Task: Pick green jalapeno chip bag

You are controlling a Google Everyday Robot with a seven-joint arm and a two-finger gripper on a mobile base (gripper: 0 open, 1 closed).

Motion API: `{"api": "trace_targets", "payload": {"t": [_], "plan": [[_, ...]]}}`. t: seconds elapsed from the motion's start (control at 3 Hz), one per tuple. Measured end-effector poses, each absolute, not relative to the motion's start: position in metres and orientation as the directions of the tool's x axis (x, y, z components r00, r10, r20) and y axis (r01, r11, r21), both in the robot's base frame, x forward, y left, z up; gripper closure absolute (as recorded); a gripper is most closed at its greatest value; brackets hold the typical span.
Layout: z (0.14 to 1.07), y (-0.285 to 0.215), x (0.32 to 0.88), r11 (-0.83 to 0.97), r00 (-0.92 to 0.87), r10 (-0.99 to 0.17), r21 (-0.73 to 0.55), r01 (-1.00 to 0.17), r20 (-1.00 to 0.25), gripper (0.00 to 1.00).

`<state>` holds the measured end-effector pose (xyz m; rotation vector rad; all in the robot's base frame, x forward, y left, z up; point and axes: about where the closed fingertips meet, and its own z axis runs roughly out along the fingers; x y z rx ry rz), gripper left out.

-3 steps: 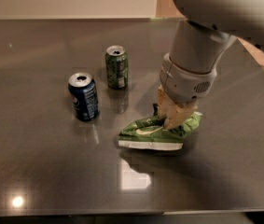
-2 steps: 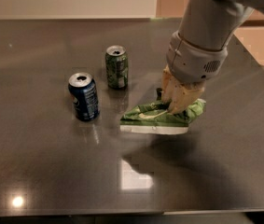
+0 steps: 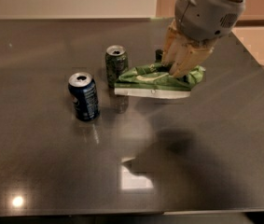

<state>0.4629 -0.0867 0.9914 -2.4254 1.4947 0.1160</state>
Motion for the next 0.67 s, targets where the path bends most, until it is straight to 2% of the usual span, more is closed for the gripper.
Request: {"api": "trace_targets", "payload": {"t": [0.33,0.67], "plan": [[1.0158,-0.0786,0.4689,-0.417,0.489,-0.834,-0.289,-0.862,-0.256,1.0],[1.0185,-0.0745,0.4745,-0.408,0.491,-0.832,-0.316,-0.857,-0.257,1.0]]}}
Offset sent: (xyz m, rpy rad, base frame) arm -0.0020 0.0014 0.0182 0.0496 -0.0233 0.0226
